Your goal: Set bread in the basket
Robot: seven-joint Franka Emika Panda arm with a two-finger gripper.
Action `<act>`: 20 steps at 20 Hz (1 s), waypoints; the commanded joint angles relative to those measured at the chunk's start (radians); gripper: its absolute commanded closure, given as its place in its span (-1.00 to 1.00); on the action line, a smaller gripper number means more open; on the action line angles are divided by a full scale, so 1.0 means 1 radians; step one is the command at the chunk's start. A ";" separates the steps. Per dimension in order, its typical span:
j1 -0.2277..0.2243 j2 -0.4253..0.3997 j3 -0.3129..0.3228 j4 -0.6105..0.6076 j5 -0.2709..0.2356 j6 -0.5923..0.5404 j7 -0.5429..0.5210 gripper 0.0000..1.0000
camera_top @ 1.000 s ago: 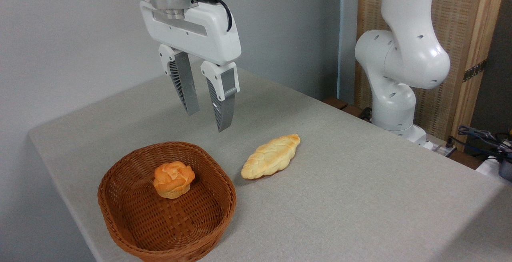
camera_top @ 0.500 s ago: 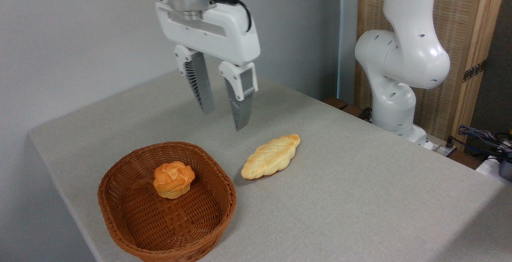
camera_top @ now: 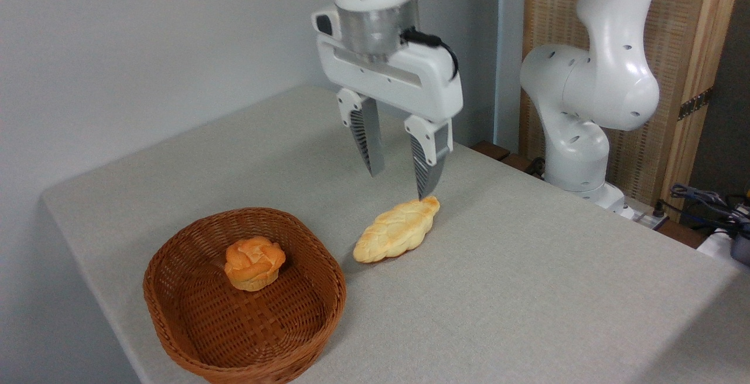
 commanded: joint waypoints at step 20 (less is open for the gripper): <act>-0.017 -0.106 -0.074 -0.355 -0.052 0.300 0.003 -1.00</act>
